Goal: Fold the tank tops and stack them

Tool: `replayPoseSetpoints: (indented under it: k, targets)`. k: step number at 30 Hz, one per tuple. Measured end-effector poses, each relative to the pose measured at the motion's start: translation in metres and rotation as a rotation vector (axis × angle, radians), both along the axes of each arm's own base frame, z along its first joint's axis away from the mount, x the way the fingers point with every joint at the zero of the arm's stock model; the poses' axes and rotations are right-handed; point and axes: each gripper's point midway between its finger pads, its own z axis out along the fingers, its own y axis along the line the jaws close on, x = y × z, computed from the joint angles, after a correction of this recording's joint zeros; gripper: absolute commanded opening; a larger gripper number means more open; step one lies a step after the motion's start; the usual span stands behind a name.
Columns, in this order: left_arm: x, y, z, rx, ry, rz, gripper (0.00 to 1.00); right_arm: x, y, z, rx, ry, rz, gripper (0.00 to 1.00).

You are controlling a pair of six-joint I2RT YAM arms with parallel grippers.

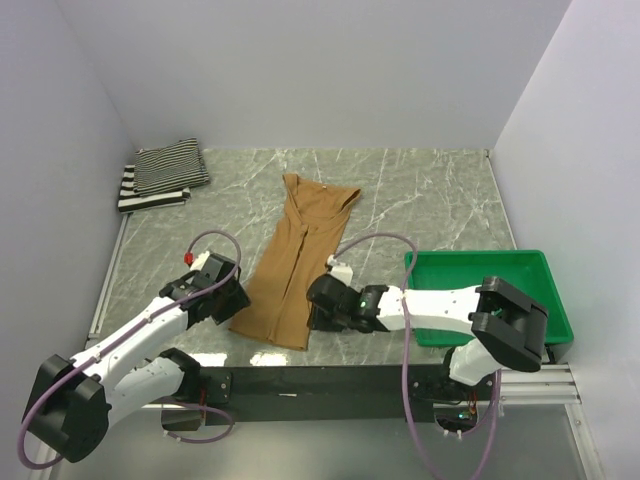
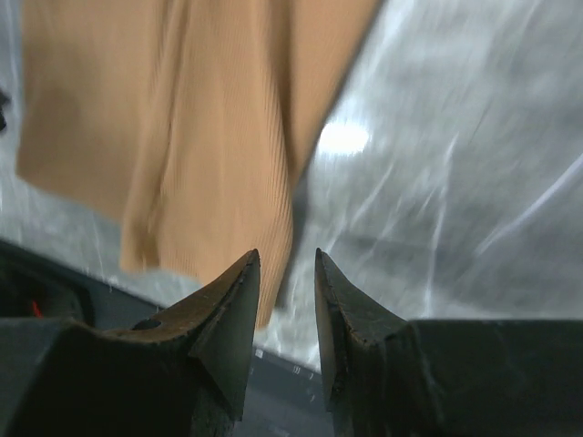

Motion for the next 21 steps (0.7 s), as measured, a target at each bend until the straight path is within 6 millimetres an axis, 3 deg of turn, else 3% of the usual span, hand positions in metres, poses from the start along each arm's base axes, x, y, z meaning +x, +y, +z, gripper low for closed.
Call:
replayPoseSetpoints:
  k: [8,13,21]
  targets:
    - [-0.006,0.003,-0.012,-0.012,0.028,0.058,0.56,-0.042,0.013,-0.016,0.093,0.094,-0.064,0.39]
    - [-0.013,0.008,-0.023,-0.001,0.059,0.08,0.54,-0.047,0.02,-0.018,0.139,0.126,-0.108,0.38]
    - [-0.011,0.009,-0.023,0.0,0.049,0.106,0.54,-0.053,0.031,-0.026,0.143,0.148,-0.115,0.38]
